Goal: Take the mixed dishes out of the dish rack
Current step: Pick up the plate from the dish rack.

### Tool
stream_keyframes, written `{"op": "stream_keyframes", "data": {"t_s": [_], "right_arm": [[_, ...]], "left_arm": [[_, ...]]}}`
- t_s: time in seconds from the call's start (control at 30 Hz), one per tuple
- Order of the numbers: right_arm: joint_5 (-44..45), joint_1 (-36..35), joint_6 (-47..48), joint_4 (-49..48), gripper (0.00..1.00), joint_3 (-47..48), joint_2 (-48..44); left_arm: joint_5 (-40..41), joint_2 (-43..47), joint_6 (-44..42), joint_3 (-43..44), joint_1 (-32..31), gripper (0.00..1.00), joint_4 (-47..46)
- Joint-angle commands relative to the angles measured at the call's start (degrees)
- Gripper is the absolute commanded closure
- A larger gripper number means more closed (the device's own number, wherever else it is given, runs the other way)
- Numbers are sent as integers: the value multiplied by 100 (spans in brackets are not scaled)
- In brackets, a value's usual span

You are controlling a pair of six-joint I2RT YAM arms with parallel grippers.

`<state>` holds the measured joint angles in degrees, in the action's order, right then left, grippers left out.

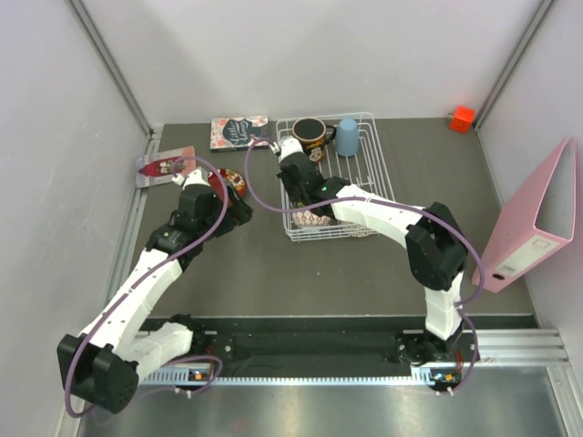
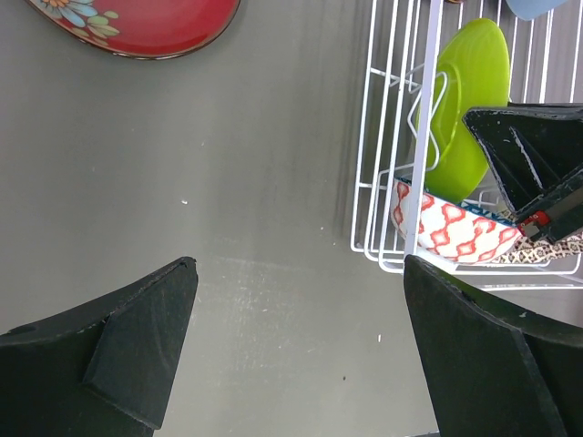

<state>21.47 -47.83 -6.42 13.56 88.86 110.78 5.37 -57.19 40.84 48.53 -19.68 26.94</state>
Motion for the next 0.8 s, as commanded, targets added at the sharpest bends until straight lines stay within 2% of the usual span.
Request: {"op": "stream_keyframes", "data": {"t_s": [0.0,0.53,0.77], "right_arm": [[49,29,307,-3,100,-27,-250],[524,29,782,367,100,290,-1427],[568,-182,1089,6,100,-70,-2499]], "left_arm": [[-36,-29,56,-55,-9,1,-286],[-106,-170,91,-46,-9,1,-365],[-123,-319,56,147,-1,1,-365]]}}
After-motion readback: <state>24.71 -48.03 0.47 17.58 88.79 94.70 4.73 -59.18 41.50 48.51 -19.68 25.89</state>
